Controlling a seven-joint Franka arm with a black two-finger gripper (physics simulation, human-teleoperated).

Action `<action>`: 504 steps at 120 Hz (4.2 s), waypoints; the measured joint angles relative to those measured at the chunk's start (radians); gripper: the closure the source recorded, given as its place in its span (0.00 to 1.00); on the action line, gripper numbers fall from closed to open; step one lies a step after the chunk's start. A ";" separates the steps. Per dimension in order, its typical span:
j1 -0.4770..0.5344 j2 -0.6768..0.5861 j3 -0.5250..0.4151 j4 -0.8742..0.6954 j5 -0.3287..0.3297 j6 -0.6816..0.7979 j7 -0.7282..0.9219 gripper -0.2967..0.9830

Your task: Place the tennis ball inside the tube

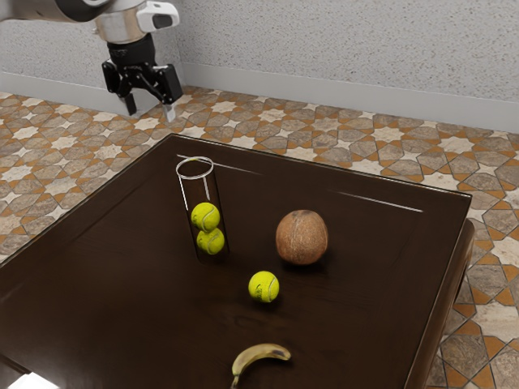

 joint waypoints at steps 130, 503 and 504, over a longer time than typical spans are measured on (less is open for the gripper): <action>0.006 -0.037 -0.310 -0.831 -0.185 0.942 -0.009 0.23; 0.228 0.211 -0.267 -0.099 0.097 0.378 0.043 0.32; 0.228 0.211 -0.267 -0.099 0.097 0.378 0.043 0.31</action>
